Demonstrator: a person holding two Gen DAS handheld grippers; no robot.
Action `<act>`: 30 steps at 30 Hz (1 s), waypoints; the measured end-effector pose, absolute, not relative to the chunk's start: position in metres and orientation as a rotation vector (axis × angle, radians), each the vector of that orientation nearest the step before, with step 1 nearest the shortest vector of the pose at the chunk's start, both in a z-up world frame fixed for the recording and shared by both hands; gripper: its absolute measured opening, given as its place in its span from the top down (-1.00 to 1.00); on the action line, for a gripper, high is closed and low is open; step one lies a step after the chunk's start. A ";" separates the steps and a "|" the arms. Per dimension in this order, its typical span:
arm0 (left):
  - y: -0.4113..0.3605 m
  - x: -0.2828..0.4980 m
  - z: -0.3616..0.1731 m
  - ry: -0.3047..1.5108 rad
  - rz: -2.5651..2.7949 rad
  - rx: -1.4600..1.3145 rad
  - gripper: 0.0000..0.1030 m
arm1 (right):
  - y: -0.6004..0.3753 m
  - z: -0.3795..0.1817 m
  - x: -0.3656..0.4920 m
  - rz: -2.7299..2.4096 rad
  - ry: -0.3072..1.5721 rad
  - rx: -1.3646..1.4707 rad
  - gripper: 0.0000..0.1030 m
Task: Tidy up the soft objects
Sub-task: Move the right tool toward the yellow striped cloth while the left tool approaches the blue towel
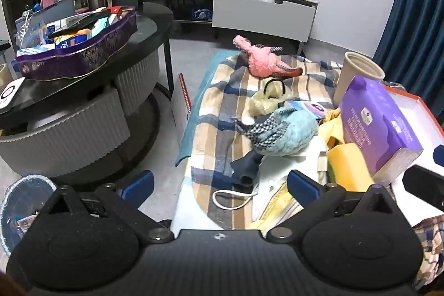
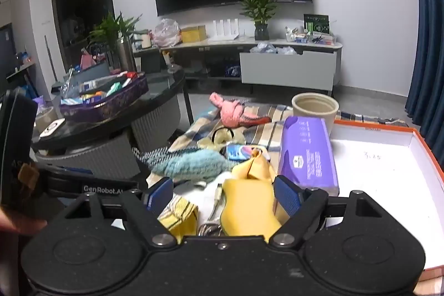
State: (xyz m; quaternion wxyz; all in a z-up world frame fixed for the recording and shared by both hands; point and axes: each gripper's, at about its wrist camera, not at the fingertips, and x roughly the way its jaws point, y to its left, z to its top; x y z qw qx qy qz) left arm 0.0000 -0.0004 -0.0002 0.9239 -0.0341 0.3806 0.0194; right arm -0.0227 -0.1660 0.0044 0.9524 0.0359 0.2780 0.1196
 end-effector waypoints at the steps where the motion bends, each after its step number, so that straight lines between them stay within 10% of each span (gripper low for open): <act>1: -0.001 -0.001 0.000 0.778 0.048 -0.061 -1.00 | -0.166 0.004 -0.022 0.248 0.572 0.074 -0.82; 30: -0.004 0.011 -0.005 0.812 -0.007 -0.032 -1.00 | -0.146 -0.018 -0.017 0.249 0.654 0.046 -0.82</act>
